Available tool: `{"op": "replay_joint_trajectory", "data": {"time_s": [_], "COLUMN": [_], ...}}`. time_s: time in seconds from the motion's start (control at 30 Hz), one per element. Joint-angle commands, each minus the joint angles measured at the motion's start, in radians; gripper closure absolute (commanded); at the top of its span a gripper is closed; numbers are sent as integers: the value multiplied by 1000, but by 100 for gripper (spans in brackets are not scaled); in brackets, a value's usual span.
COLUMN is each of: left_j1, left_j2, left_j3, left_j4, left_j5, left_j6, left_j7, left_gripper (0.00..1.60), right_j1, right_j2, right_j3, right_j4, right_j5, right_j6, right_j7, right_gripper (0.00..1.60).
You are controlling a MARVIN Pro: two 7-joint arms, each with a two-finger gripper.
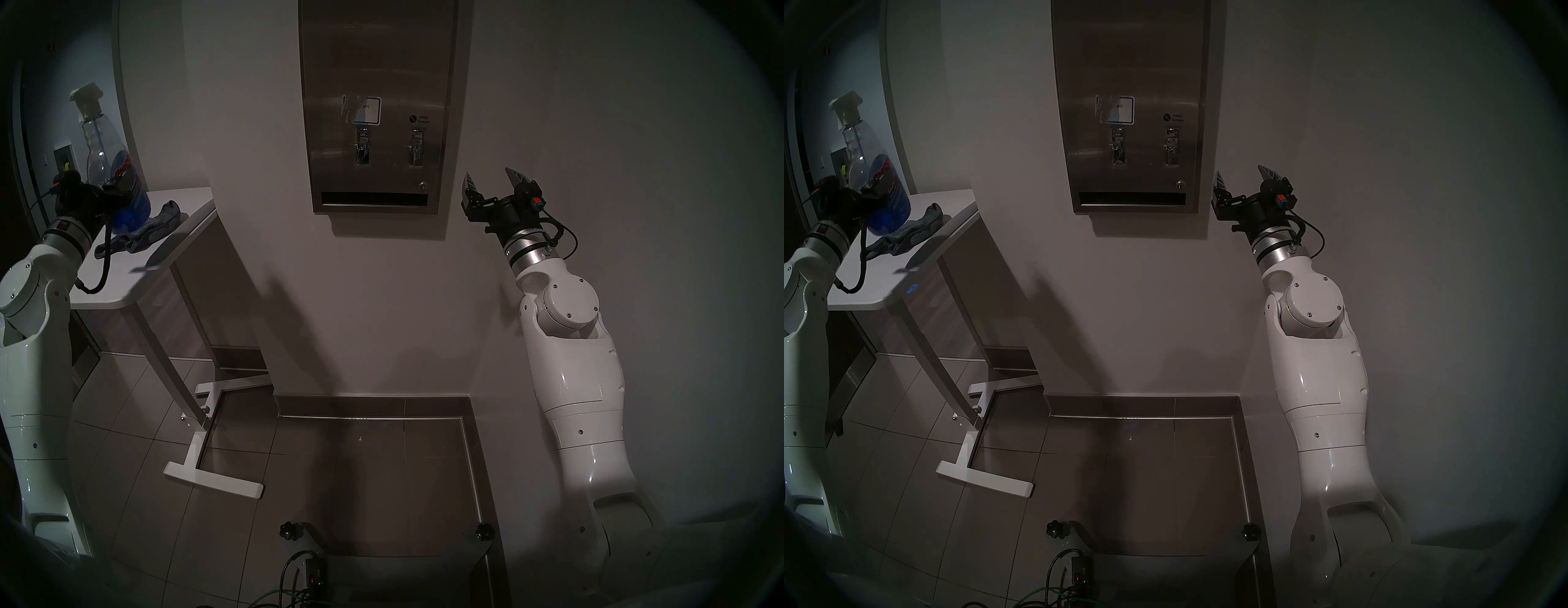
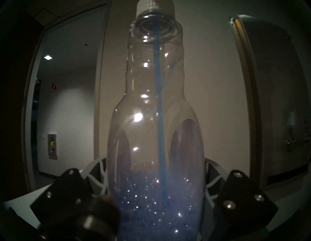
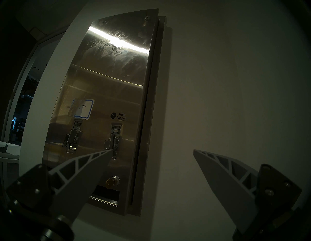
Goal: Pick up the cleaner bottle and spray the cleaner onto the surface
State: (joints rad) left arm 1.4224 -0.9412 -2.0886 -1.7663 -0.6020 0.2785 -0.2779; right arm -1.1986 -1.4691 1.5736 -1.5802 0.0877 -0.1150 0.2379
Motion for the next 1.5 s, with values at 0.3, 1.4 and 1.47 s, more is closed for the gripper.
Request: {"op": "replay_joint_trajectory", "data": {"time_s": [0.3,1.4,1.47], "left_j1": [-155,-327,-331], "left_j2": [62,119,116], "left_j3": [120,421,424], "left_j4": [50,264,268], "left_j5": [-189,-405,-403], "left_j6": [-42,34,32], "left_j7": [-300,-887,-892], "left_gripper": [160,160,160], "right_j1": [31,31,31], "right_j2": [-3,-3,-3], "right_j3": [-2,-2,-2], "right_j4": [-34,-32,-32], "right_j5": [2,2,2], "right_j6": [-9,-9,-9], "right_j7": [2,2,2], "right_gripper": [0,0,0]}}
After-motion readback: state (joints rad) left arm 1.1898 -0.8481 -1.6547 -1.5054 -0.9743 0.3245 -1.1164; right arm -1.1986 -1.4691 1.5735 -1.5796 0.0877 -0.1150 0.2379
